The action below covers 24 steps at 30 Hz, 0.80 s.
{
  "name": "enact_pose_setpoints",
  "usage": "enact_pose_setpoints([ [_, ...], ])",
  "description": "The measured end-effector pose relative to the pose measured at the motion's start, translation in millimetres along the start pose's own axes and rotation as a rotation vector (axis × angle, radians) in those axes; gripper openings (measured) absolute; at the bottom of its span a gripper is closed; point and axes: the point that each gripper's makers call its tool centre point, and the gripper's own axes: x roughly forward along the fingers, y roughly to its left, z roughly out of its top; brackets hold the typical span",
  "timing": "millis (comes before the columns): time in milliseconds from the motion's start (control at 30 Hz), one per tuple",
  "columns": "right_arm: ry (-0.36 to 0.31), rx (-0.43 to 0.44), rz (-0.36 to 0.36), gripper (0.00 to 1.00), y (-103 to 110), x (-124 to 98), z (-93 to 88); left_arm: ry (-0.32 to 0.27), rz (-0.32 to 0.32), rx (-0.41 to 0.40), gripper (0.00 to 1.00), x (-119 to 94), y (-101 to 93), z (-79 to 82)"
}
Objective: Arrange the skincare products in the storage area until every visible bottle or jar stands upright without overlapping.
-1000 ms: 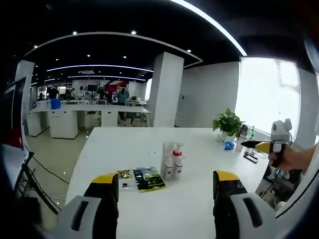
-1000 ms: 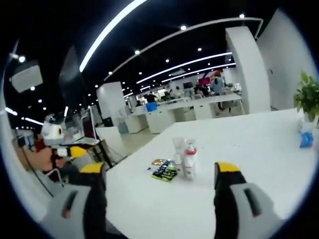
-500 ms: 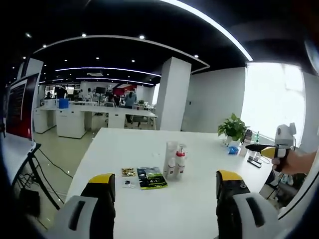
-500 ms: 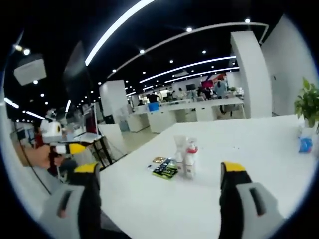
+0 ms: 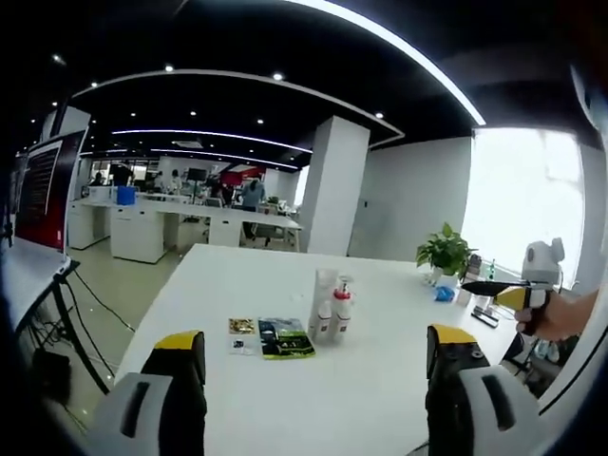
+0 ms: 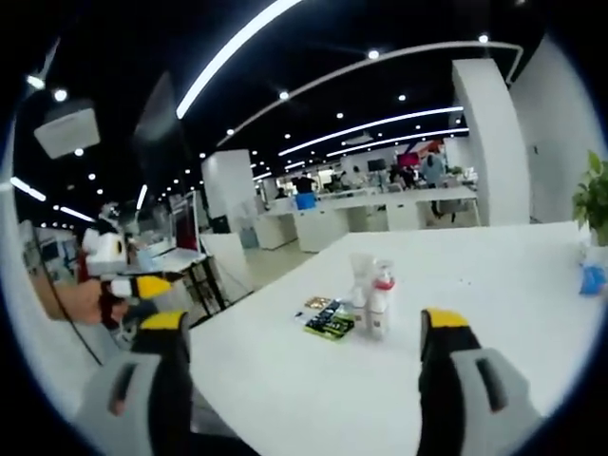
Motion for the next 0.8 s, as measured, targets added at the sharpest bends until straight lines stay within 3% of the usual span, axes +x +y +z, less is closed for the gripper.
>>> enact_pose_setpoints([
  [333,0.081,0.004,0.081,0.99,23.7,16.8,-19.0,0.011,-0.003,0.011,1.0,-3.2,-11.8,-7.2],
  [800,0.079,0.018,0.11,0.99,24.5,29.6,-17.3,-0.012,0.022,-0.004,1.0,-6.4,-5.0,-6.6],
])
